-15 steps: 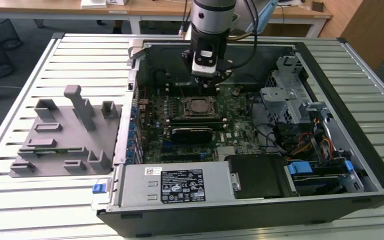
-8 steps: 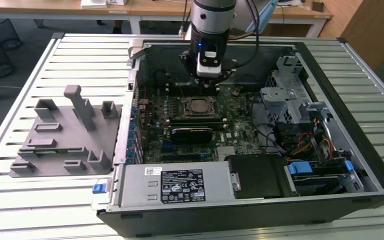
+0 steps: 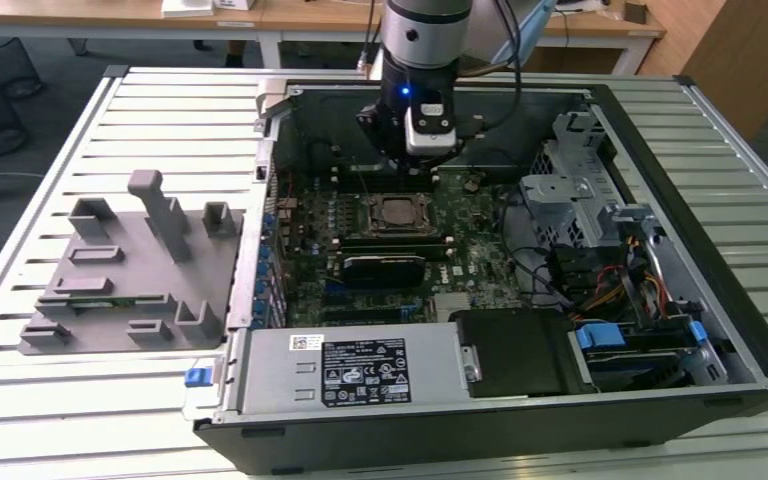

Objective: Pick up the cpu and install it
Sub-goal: 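Install the first cpu locking lever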

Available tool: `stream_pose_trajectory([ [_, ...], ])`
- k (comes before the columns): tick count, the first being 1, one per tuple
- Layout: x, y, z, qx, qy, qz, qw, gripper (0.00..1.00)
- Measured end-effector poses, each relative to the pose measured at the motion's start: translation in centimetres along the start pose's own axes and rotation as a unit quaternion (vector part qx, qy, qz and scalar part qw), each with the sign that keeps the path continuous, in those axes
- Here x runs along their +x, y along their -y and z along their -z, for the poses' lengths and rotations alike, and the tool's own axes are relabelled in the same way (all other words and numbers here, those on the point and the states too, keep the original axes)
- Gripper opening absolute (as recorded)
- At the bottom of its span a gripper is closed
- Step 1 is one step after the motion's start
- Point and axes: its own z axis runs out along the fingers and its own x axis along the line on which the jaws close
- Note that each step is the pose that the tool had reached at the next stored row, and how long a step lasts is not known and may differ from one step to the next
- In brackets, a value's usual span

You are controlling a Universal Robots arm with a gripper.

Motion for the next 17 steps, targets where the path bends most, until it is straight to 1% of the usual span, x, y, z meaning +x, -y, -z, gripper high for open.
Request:
stream_pose_trajectory([
  [2,0.0,0.0,-0.02,0.0003,0.0,0.019,0.9998,0.11],
  [5,0.0,0.0,-0.04,0.0008,-0.0001,0.046,0.999,0.11],
  [7,0.0,0.0,-0.05,0.0011,-0.0002,0.064,0.998,0.11],
  [9,0.0,0.0,-0.06,0.0014,-0.0002,0.082,0.9966,0.11],
  [11,0.0,0.0,-0.08,0.0018,-0.0002,0.1,0.995,0.11],
  [13,0.0,0.0,-0.09,0.0021,-0.0003,0.118,0.993,0.11],
  [15,-0.01,0.0,-0.1,0.0024,-0.0003,0.136,0.9907,0.11],
  [17,0.0,0.0,-0.11,0.0028,-0.0004,0.154,0.9881,0.11],
])
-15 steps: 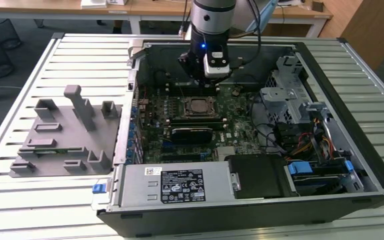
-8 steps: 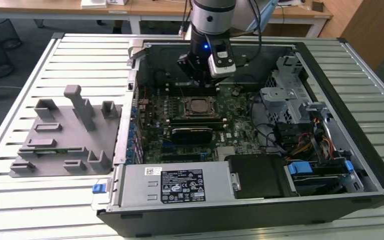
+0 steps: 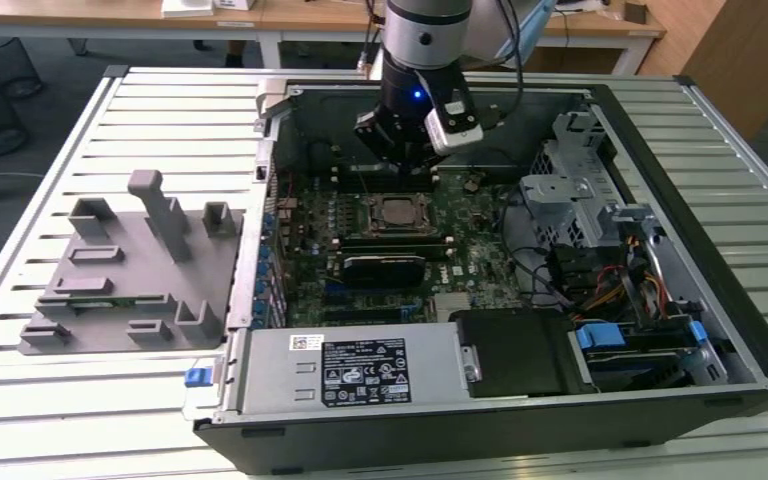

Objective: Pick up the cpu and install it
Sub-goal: 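Install the first cpu locking lever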

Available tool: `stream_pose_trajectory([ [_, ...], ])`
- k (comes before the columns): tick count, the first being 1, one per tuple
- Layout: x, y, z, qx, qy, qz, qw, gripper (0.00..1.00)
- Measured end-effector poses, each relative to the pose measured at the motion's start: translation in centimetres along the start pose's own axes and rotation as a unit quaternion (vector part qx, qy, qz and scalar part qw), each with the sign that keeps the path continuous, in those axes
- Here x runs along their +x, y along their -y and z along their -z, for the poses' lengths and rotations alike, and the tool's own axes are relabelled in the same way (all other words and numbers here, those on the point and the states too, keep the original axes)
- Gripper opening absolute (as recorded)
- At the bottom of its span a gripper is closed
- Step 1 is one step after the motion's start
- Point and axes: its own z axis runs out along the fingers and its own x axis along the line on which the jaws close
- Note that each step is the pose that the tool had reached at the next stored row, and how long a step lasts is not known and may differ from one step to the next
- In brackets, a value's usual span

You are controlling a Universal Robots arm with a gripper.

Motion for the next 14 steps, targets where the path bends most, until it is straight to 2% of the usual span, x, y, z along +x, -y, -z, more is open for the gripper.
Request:
stream_pose_trajectory([
  [3,0.0,0.0,-0.02,0.0005,-0.0001,0.027,0.9996,0.11],
  [6,0.0,0.0,-0.05,0.001,-0.0001,0.054,0.9985,0.11],
  [10,0.0,0.0,-0.09,0.0016,-0.0002,0.091,0.9958,0.11],
  [14,0.0,0.0,-0.1,0.0023,-0.0003,0.127,0.9919,0.11],
])
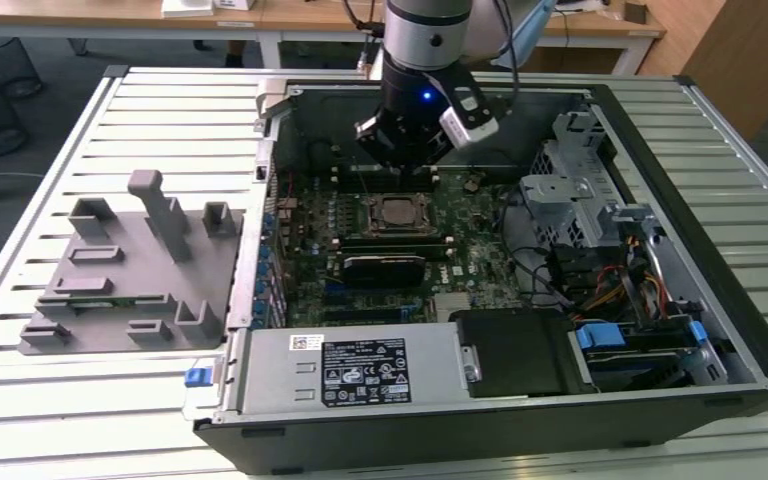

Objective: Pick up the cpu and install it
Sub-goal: 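Install the first cpu locking lever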

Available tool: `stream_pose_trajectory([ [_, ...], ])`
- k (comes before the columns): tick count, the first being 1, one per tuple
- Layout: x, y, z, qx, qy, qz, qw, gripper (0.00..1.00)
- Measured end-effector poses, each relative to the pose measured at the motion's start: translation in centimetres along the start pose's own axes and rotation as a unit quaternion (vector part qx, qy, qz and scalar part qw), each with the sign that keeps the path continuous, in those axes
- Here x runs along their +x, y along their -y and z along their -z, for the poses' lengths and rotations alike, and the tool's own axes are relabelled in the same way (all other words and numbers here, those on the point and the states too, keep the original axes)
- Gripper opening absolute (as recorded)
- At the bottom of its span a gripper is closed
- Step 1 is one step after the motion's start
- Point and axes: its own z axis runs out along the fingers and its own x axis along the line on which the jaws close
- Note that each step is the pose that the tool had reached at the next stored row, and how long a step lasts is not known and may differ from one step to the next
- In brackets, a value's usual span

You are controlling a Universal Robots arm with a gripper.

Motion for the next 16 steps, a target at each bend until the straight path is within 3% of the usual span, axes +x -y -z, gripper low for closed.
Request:
stream_pose_trajectory([
  [4,0.0,0.0,-0.01,0.0005,0.0,0.031,0.9995,0.11],
  [13,1.33,-0.13,-0.05,0.001,0.003,0.037,0.9993,0.11],
  [16,1.38,-0.14,-0.05,0.0013,0.0029,0.054,0.9985,0.11],
])
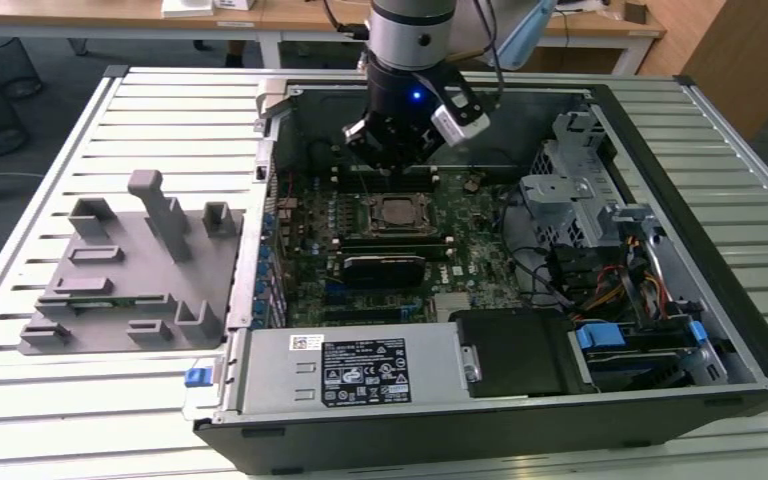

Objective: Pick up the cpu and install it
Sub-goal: 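Install the first cpu locking lever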

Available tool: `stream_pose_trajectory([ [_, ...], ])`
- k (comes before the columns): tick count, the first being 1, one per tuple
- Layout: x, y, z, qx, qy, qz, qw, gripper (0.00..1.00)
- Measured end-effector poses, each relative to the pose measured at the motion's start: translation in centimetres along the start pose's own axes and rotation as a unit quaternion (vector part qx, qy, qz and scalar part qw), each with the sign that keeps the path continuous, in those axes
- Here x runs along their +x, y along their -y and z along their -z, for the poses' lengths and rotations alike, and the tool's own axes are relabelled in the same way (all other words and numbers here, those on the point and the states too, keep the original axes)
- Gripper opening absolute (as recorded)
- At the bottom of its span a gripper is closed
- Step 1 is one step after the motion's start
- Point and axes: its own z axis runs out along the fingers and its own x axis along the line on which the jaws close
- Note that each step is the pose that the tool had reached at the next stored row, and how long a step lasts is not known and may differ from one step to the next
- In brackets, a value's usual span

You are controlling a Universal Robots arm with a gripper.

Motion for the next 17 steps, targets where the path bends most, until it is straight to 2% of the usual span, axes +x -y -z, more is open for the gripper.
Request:
stream_pose_trajectory([
  [4,0.01,0.0,-0.02,0.0004,-0.0001,0.035,0.9994,0.11],
  [7,0.2,-0.04,-0.05,0.0005,0.0002,0.045,0.999,0.11],
  [17,2.73,-0.57,-0.1,0.002,0.0055,0.047,0.9989,0.11],
])
